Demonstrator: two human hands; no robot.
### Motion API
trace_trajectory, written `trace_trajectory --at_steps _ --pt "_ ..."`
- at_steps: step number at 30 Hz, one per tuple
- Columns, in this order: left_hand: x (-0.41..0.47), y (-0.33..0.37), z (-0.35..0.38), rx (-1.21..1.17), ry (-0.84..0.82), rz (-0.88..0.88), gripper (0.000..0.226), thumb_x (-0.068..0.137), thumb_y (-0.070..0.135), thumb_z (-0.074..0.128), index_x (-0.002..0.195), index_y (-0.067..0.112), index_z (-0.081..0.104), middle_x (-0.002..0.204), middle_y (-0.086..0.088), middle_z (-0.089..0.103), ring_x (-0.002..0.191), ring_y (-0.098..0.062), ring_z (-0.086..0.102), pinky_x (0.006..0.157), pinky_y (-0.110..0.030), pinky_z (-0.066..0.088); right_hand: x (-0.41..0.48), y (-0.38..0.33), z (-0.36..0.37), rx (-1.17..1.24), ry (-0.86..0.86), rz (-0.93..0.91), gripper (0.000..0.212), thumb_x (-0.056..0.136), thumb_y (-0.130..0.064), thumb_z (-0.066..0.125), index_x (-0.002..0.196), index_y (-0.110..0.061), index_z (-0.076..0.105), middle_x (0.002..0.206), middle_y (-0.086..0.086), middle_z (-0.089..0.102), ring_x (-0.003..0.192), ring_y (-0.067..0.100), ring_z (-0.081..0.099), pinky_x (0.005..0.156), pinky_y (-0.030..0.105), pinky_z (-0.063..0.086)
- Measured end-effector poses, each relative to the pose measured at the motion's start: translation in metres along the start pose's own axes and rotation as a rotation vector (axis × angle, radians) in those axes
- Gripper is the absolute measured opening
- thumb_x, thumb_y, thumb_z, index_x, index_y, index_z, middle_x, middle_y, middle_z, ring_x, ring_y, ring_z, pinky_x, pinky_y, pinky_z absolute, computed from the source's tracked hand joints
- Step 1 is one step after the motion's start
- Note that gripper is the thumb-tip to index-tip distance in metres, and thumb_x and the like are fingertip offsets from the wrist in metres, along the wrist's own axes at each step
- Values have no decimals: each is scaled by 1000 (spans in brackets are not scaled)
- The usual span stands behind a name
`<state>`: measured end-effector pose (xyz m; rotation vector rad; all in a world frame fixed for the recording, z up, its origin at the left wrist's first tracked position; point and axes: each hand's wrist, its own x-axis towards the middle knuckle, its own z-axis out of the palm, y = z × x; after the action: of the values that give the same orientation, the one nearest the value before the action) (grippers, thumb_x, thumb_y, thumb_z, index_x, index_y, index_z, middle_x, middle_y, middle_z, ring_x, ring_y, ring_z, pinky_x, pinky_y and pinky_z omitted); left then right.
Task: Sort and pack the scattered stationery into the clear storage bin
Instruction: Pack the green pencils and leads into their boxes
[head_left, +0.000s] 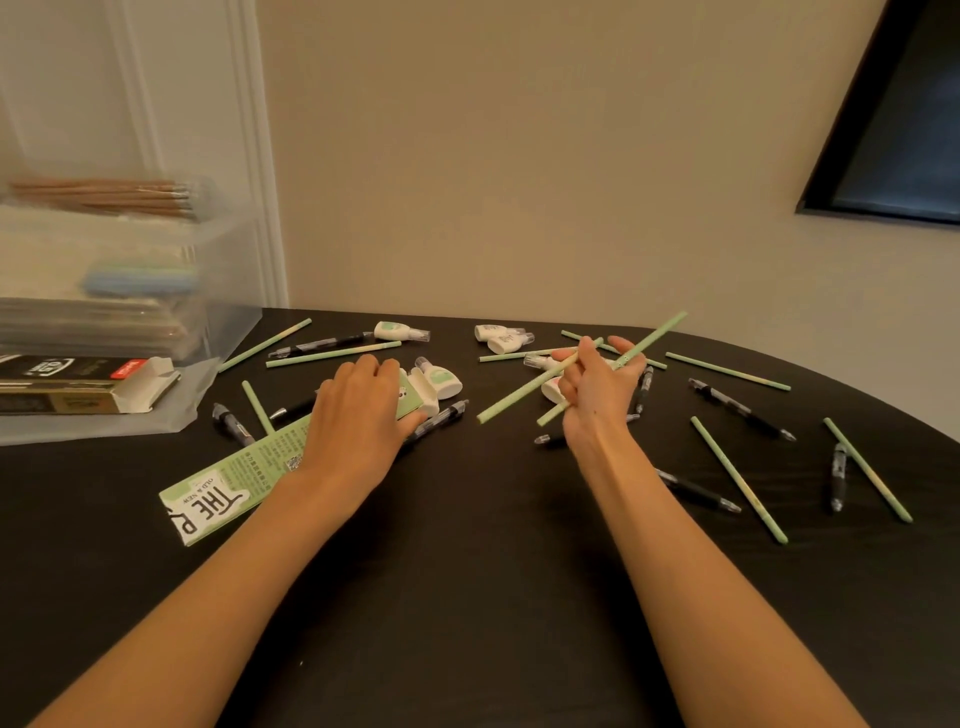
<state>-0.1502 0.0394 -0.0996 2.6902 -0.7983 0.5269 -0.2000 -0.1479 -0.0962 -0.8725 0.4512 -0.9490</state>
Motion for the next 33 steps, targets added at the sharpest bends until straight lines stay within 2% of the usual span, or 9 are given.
trace_trajectory --at_steps 3,6,10,14,18,23,25,29,33 --pt "-1 2 0 -2 6 16 55 91 47 50 133 14 41 128 -4 47 118 -20 44 94 -30 38 -1 2 2 -16 -10 41 15 97 -4 43 102 -17 49 65 9 58 33 2 39 34 13 27" --pt "-1 4 0 -7 13 31 55 91 47 50 134 14 40 128 -4 47 118 -20 44 94 -30 38 -3 6 5 31 -56 187 16 97 -5 42 95 -7 58 68 9 57 29 4 28 31 12 20" --pt "-1 4 0 -6 10 27 55 91 47 50 134 15 40 129 -4 47 119 -20 44 94 -30 38 -8 11 7 222 -126 445 20 99 -10 39 93 -3 57 73 10 59 26 5 27 28 13 22" --pt "-1 4 -1 -5 3 22 56 91 46 51 135 14 39 131 -5 47 121 -20 43 95 -30 38 -12 15 8 330 -175 560 20 99 -10 39 99 0 56 71 10 57 25 5 27 26 13 22" --pt "-1 2 -2 -17 -3 9 55 90 44 52 135 14 39 130 -5 47 120 -20 43 95 -31 38 -13 16 10 193 -203 440 22 97 0 40 113 -3 55 75 9 53 29 3 30 30 11 22" --pt "-1 -1 -3 -16 11 -14 55 90 45 52 134 13 41 130 -6 47 120 -21 43 95 -32 38 -16 17 13 -106 -259 112 28 96 3 40 115 -11 55 71 8 57 38 2 32 36 12 25" --pt "-2 -3 -2 -17 5 -20 56 91 45 51 135 13 40 131 -6 47 121 -21 43 96 -32 38 -19 18 14 -149 -286 47 30 96 2 41 118 -15 52 71 6 59 40 2 32 37 13 25" --pt "-3 -3 -2 -30 4 -27 55 91 45 51 134 12 41 129 -6 48 119 -22 44 95 -32 38 -24 20 14 -208 -327 -44 32 97 -1 41 110 -28 52 66 3 59 41 2 33 38 15 27" --pt "-4 -3 -2 -32 -2 -27 55 91 45 51 134 12 41 129 -6 48 119 -22 44 95 -32 38 -22 24 15 -312 -280 -57 26 100 -8 36 103 -13 62 65 6 55 36 1 36 37 14 28"
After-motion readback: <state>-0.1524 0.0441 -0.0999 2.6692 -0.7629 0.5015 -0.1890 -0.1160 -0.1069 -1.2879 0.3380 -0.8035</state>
